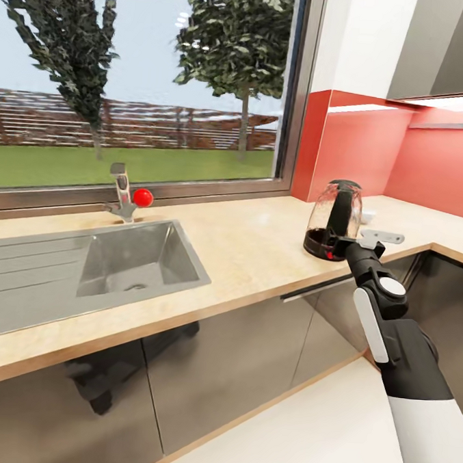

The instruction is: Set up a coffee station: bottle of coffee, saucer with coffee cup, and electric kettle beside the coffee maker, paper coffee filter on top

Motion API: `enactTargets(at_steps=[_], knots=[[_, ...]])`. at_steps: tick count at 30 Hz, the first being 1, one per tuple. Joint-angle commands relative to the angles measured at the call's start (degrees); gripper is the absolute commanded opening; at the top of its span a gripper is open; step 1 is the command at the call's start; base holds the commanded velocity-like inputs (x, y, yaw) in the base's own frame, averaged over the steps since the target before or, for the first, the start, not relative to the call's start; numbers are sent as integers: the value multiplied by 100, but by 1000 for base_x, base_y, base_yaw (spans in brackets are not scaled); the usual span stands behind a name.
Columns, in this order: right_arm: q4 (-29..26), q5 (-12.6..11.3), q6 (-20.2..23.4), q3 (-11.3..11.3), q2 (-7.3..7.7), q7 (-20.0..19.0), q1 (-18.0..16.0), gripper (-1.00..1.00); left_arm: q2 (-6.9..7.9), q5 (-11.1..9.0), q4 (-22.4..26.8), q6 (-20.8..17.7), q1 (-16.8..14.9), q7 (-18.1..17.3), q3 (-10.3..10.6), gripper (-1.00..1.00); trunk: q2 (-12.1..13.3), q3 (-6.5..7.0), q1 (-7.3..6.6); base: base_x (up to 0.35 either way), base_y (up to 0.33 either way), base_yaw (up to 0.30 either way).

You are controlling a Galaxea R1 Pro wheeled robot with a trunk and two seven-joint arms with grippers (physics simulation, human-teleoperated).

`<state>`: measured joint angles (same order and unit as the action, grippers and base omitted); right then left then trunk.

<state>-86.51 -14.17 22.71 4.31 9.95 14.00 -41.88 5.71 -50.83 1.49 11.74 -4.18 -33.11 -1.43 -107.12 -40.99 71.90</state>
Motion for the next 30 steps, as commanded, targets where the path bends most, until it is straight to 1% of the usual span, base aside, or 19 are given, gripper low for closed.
enactTargets(at_steps=[1, 16, 22, 30], knots=[[-7, -60, 15, 17, 7, 59, -5, 100, 0, 11, -8, 21, -4, -21, -12, 100, -2, -6, 0, 156, -7, 0], [34, -62, 14, 19, 7, 58, -5, 100, 0, 11, -6, 21, -4, -21, -15, 100, -2, -6, 0, 58, -9, 0], [37, -64, 14, 19, 7, 55, -5, 100, 0, 11, -6, 21, -4, -21, -14, 100, -2, -6, 0, 97, -68, 0], [38, -68, 14, 22, 7, 59, -5, 100, 0, 11, -6, 21, -4, -21, -15, 100, -2, -6, 0, 11, -8, 0]])
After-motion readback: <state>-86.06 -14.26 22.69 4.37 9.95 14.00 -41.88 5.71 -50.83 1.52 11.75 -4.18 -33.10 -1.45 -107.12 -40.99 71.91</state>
